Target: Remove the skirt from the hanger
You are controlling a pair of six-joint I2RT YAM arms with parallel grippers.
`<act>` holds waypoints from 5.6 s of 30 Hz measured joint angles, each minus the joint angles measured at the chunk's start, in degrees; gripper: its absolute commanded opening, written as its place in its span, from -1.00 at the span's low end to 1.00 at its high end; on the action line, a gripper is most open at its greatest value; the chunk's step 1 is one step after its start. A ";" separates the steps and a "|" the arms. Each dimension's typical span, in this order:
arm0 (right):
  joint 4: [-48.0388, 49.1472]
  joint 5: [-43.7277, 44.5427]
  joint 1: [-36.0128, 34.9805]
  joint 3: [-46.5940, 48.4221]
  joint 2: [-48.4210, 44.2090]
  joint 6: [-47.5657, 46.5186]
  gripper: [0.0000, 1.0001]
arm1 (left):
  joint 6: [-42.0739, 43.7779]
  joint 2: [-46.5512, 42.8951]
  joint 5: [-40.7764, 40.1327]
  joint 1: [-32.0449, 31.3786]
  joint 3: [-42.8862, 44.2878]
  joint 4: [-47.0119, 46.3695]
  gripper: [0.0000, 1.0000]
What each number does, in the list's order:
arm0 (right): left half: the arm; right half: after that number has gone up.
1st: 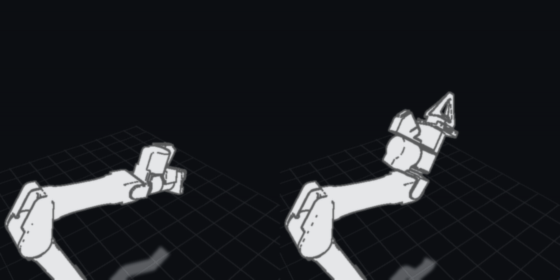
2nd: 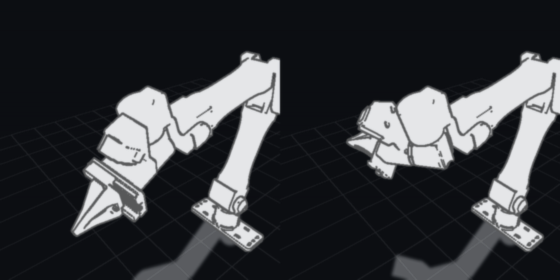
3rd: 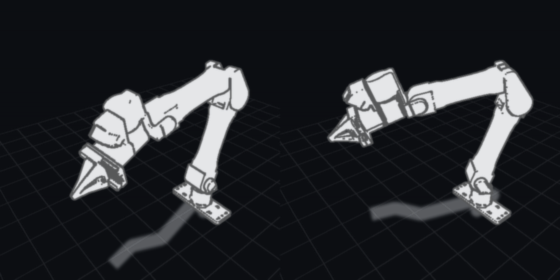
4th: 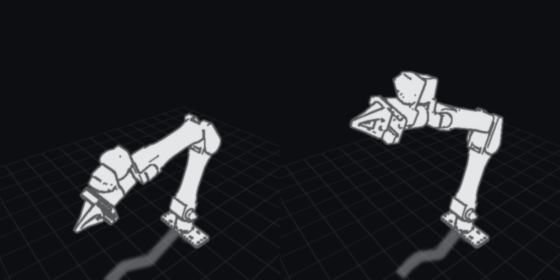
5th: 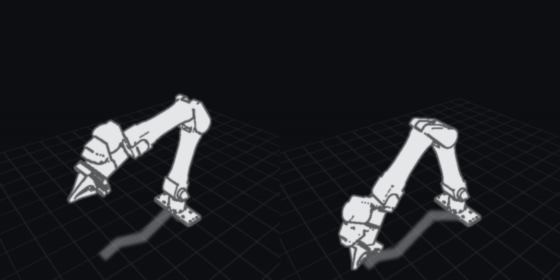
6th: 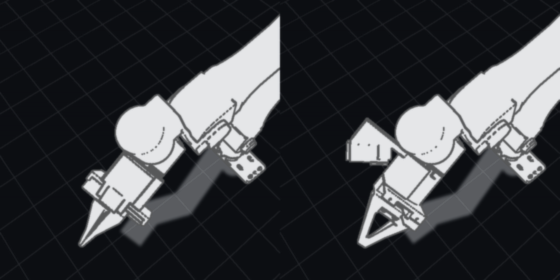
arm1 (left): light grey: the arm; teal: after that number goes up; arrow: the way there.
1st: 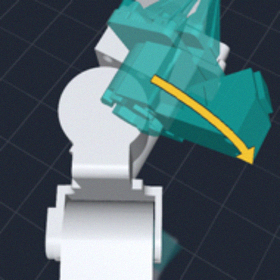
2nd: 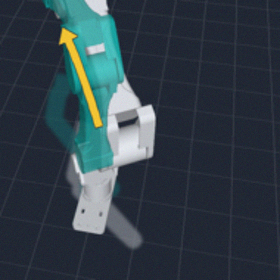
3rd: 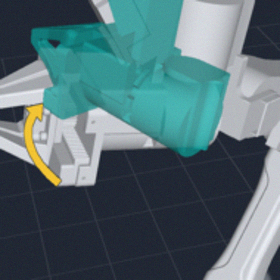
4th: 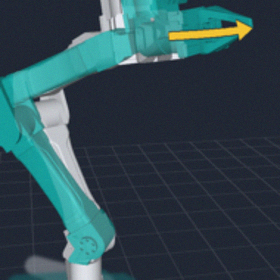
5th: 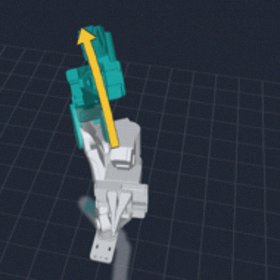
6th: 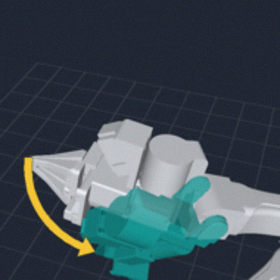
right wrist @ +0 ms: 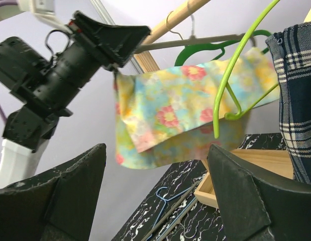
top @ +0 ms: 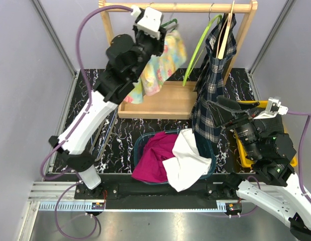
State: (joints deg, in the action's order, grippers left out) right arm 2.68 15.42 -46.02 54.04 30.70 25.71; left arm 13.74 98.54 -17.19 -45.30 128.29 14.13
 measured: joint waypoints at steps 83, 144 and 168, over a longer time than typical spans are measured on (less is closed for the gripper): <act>-5.77 4.66 0.00 -2.32 -4.98 -0.48 0.77 | 0.90 -1.88 7.54 1.22 7.93 14.47 -1.00; 58.51 -4.37 9.25 -20.50 29.35 44.13 -0.40 | -14.08 -34.84 38.03 8.24 -5.88 33.51 -1.00; 24.37 -32.11 10.08 27.47 15.10 38.73 -1.00 | -5.16 -41.70 31.82 8.26 -27.69 28.65 -1.00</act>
State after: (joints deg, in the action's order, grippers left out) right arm 27.05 -16.69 -35.94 81.52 45.80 64.45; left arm 8.58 56.84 14.63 -37.04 100.60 42.78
